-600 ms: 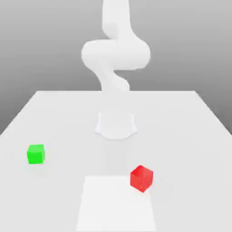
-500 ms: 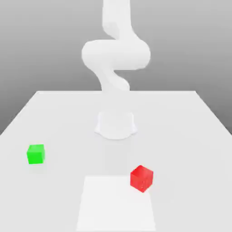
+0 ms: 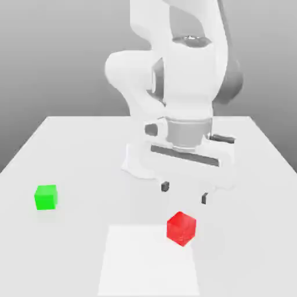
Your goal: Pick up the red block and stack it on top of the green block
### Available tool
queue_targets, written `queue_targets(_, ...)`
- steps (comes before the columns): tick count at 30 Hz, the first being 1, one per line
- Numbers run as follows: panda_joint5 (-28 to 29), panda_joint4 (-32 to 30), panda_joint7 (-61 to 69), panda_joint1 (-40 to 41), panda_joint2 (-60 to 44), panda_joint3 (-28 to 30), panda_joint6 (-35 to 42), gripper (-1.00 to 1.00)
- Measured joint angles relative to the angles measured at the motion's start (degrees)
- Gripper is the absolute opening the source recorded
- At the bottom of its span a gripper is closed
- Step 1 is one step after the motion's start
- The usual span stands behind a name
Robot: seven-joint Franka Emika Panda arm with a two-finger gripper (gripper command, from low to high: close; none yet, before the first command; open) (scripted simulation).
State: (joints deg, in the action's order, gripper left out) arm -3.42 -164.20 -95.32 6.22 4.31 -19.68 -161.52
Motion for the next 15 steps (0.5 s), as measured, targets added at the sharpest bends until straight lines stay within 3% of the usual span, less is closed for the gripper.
queue_targets(3, 7.17, -0.02, -6.59, -0.52, -6.90, 2.19, -5.42, 0.00)
queue_targets(6, 14.95, 0.89, -12.39, -5.60, -13.25, 9.12, -10.54, 0.00)
queue_targets(7, 16.57, 1.18, -13.59, -7.73, -15.15, 11.65, -12.13, -1.00)
queue_targets(13, 17.44, 1.33, -14.24, -8.78, -16.10, 12.92, -13.08, -1.00)
queue_targets(15, 15.40, 1.01, -12.78, -7.52, -14.23, 11.11, -11.51, -1.00)
